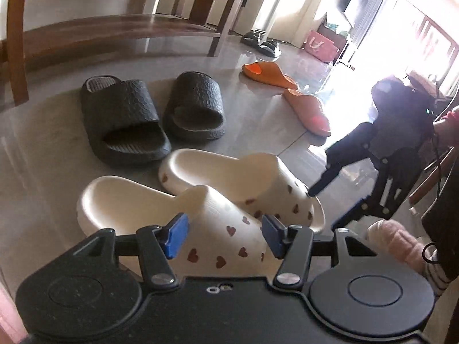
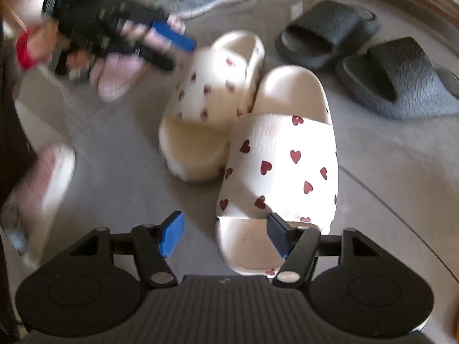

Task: Organize scattered shoes
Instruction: 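Lower the cream slide beside its pair and open the left tool, then move the left tool over the black slides in front of the rack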

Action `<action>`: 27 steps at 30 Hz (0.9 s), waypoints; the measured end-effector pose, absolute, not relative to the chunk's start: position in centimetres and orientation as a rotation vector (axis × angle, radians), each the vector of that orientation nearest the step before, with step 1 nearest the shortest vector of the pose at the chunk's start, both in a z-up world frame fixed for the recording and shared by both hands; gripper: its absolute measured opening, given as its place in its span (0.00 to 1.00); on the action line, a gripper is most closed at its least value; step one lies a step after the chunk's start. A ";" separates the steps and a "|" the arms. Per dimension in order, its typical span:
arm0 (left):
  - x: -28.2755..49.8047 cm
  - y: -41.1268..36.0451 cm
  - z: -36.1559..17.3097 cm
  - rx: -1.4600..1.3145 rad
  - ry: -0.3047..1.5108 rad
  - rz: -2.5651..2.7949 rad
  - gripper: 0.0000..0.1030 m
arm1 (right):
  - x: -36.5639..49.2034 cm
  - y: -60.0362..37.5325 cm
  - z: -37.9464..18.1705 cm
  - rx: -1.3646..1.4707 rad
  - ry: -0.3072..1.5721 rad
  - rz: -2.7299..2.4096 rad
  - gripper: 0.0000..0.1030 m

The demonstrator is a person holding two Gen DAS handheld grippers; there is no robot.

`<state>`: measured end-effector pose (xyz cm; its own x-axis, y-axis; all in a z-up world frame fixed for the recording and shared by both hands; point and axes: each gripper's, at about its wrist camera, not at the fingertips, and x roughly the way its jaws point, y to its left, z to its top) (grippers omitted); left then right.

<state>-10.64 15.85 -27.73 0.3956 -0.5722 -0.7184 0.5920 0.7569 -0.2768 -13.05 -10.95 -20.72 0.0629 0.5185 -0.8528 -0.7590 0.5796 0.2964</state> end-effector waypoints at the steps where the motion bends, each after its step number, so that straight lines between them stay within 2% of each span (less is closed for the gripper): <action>1: -10.8 15.9 -27.7 0.025 0.900 -0.733 0.55 | -12.9 -10.4 -20.8 -0.272 1.130 0.975 0.66; 17: -10.7 17.0 -24.6 0.067 0.818 -0.621 0.56 | -13.2 -3.7 -20.2 -0.255 1.006 1.221 0.67; 22: -8.5 15.6 -23.8 0.076 0.746 -0.573 0.56 | -11.5 -6.6 -18.2 -0.245 0.935 1.162 0.67; 27: -3.7 13.3 -23.4 0.013 0.794 -0.522 0.56 | -7.2 -10.9 -16.6 -0.170 0.846 0.893 0.67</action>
